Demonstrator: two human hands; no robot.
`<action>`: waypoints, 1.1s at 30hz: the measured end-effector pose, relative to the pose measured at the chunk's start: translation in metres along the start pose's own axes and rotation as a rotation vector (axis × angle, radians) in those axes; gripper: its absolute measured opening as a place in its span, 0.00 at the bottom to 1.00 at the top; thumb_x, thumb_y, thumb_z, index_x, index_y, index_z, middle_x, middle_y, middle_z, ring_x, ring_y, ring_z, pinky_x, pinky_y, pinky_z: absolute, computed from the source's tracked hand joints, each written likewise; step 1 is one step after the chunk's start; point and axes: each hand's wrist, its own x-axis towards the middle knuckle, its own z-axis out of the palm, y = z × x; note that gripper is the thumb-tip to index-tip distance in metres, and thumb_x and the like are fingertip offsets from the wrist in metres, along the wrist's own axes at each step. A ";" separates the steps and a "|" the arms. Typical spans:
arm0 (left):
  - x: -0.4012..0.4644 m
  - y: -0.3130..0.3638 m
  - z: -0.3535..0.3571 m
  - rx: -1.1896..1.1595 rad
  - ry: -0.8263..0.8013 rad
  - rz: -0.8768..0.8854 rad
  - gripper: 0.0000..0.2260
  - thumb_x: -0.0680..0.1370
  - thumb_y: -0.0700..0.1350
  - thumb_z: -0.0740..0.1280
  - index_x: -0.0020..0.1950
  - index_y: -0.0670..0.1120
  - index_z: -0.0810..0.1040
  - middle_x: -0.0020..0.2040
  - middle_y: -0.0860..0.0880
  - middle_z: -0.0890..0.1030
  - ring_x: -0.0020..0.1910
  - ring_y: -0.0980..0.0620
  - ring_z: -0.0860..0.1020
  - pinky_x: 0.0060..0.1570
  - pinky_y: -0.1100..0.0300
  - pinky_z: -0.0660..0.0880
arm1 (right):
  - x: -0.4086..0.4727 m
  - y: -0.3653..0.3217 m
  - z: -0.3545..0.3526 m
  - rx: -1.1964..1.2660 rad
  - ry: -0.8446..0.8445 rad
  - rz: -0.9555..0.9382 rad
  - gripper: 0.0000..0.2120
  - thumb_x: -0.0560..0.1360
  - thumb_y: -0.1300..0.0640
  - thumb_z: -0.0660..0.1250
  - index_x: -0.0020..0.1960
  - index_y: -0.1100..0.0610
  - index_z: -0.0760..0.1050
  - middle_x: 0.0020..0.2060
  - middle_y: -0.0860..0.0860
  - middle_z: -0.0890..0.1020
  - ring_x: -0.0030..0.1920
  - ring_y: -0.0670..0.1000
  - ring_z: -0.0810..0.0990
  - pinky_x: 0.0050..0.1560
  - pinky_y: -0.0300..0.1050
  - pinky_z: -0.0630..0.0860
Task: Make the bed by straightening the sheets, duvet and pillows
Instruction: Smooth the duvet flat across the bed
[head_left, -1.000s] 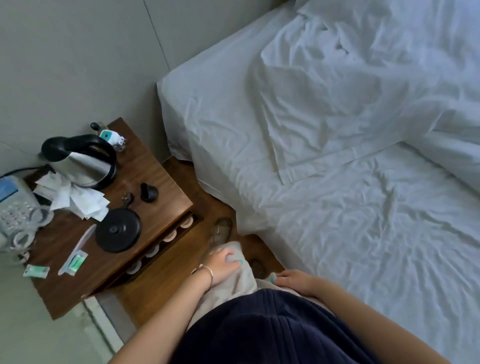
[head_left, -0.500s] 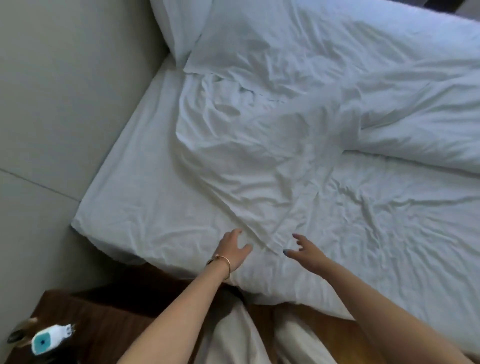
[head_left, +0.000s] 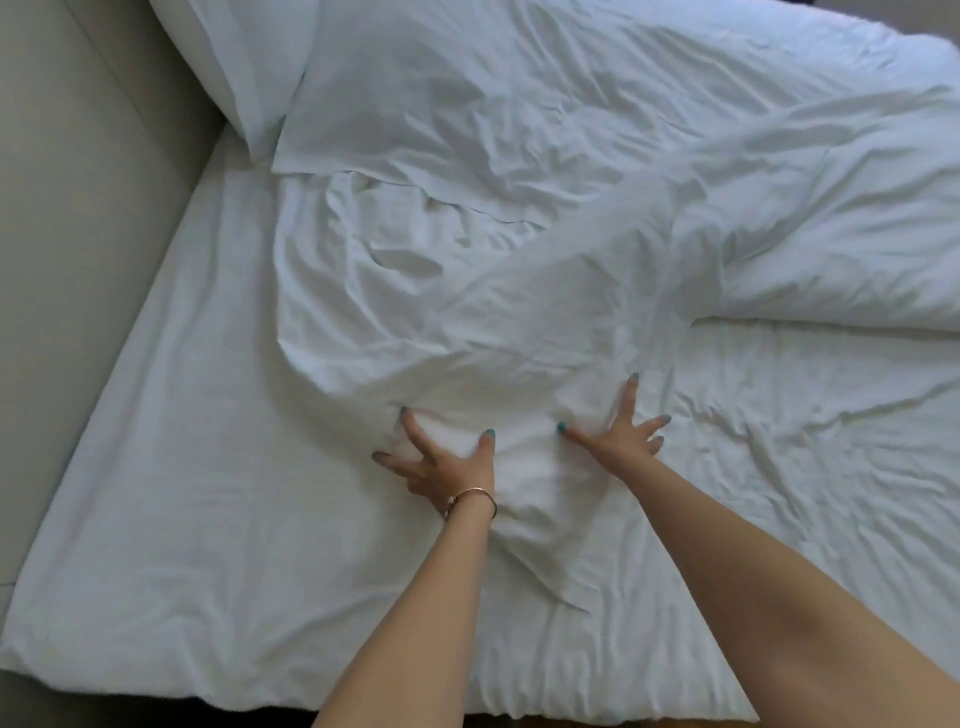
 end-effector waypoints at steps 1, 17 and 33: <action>-0.001 -0.001 -0.001 -0.047 -0.012 0.029 0.46 0.68 0.44 0.77 0.77 0.57 0.52 0.77 0.37 0.46 0.70 0.39 0.63 0.62 0.54 0.67 | 0.003 0.001 0.001 0.038 0.012 0.007 0.62 0.63 0.34 0.75 0.72 0.34 0.25 0.74 0.67 0.32 0.76 0.70 0.44 0.75 0.63 0.52; -0.009 0.099 -0.089 -0.398 -0.260 0.710 0.34 0.70 0.30 0.61 0.72 0.54 0.61 0.69 0.68 0.63 0.70 0.70 0.60 0.68 0.73 0.55 | -0.056 -0.050 -0.039 0.629 -0.217 -0.315 0.70 0.57 0.44 0.83 0.72 0.35 0.26 0.78 0.44 0.45 0.76 0.50 0.55 0.74 0.54 0.60; 0.039 0.272 -0.051 -0.218 -0.094 0.768 0.42 0.68 0.42 0.66 0.70 0.75 0.52 0.68 0.66 0.63 0.67 0.70 0.63 0.69 0.67 0.61 | 0.042 -0.219 -0.153 0.617 -0.318 -0.953 0.50 0.67 0.48 0.78 0.76 0.33 0.49 0.73 0.48 0.66 0.66 0.45 0.74 0.66 0.50 0.74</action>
